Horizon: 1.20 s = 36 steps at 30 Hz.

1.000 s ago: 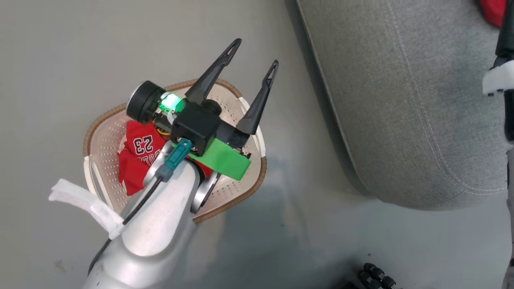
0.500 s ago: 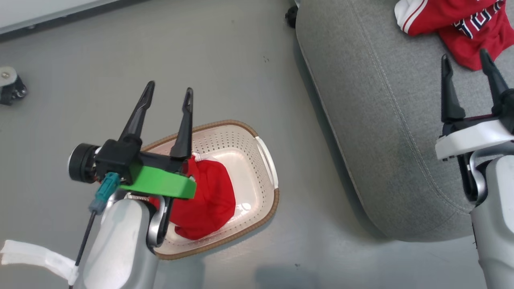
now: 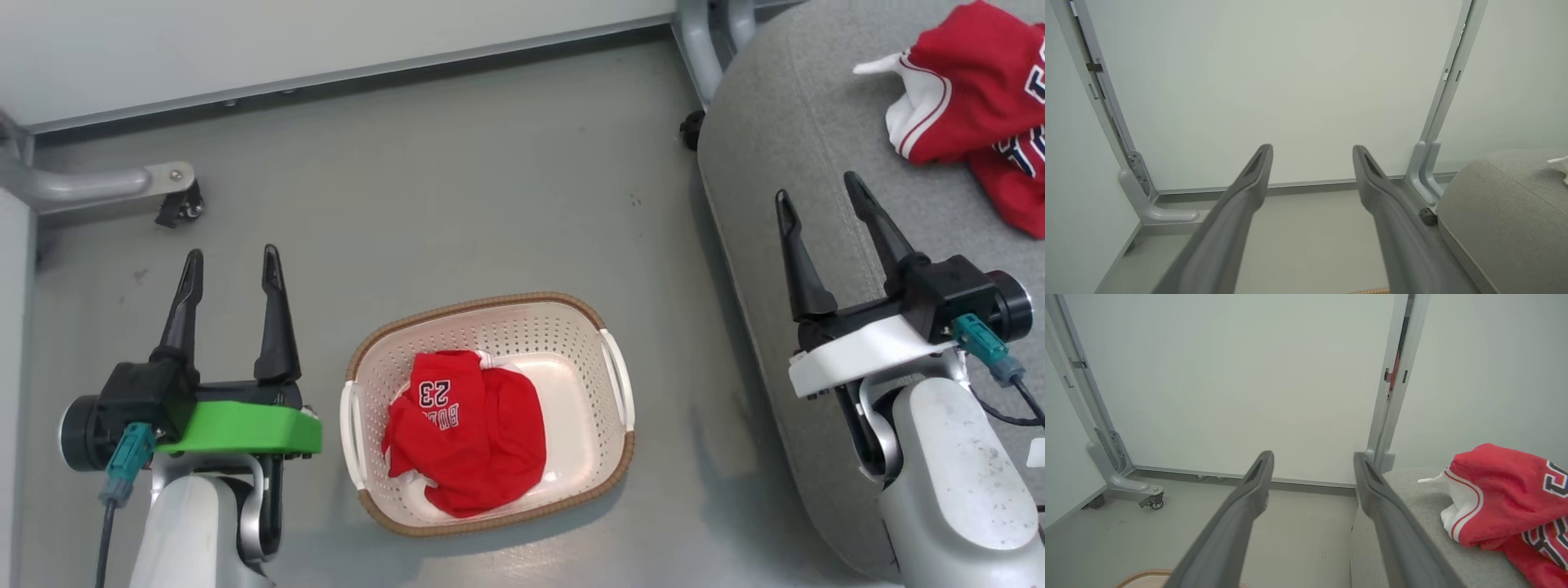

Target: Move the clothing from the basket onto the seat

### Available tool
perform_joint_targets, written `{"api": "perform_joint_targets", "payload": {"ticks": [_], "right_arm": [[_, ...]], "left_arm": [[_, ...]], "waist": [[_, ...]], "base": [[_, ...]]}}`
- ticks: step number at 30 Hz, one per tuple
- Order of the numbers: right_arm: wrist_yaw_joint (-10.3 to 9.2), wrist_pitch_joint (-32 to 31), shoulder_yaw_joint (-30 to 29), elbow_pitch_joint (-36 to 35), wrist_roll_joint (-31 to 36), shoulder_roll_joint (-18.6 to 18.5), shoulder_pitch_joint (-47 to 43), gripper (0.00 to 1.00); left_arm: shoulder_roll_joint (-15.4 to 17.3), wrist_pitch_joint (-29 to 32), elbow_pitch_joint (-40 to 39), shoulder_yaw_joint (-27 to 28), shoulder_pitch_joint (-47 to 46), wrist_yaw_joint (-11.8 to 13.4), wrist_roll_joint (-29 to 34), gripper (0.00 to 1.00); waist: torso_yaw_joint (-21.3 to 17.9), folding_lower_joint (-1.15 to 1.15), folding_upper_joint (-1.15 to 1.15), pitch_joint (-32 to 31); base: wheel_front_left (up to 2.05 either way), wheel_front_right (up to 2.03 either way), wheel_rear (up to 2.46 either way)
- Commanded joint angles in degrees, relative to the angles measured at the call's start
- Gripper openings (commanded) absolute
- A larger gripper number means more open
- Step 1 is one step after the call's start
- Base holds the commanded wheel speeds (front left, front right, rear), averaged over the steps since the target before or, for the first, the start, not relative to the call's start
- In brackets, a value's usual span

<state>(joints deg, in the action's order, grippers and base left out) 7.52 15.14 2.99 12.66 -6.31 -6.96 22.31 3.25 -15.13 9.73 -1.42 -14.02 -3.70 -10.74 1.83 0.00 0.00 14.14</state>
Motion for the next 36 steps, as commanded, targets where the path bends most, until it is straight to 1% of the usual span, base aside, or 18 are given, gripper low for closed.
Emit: {"api": "perform_joint_targets", "payload": {"ticks": [1, 7, 12, 18, 27, 36], "right_arm": [[-0.06, 0.0, 0.4, -0.3, 0.4, 0.3, -1.3, 1.0], [-0.06, 0.0, 1.7, -0.8, 0.8, 1.7, -3.1, 1.0], [-0.06, 0.0, 2.4, -1.7, 1.4, 2.6, -6.0, 1.0], [-0.06, 0.0, 2.4, -3.3, 1.8, 3.1, -10.0, 1.0], [-0.06, 0.0, 1.2, -6.1, 2.1, 3.7, -15.8, 1.0], [-0.06, 0.0, 1.2, -5.9, 2.2, 4.0, -18.2, 1.0]], "left_arm": [[-0.1, 0.0, -0.2, 0.8, 1.5, 0.0, 0.3, 1.0], [-0.3, 0.0, -0.9, 3.4, 4.2, -0.2, 0.9, 1.0], [-0.3, 0.0, -1.3, 3.8, 6.9, -0.6, 1.6, 1.0], [-0.4, 0.0, -1.4, 2.6, 9.4, -0.9, 1.6, 1.0], [-0.3, 0.0, -1.4, 0.7, 11.2, -0.2, 0.9, 1.0], [-0.3, 0.0, -1.0, 0.6, 12.5, 0.0, 0.7, 1.0]], "waist": [[3.2, 0.0, 0.0, -3.0], [4.5, 0.0, 0.0, -4.9], [4.8, 0.0, 0.0, -6.9], [4.6, 0.0, 0.0, -8.9], [4.7, 0.0, 0.0, -10.8], [4.9, 0.0, 0.0, -11.8]], "base": [[0.0, 0.0, 0.0], [0.0, 0.0, 0.0], [0.0, 0.0, 0.0], [0.0, 0.0, 0.0], [0.0, 0.0, 0.0], [0.0, 0.0, 0.0]]}}
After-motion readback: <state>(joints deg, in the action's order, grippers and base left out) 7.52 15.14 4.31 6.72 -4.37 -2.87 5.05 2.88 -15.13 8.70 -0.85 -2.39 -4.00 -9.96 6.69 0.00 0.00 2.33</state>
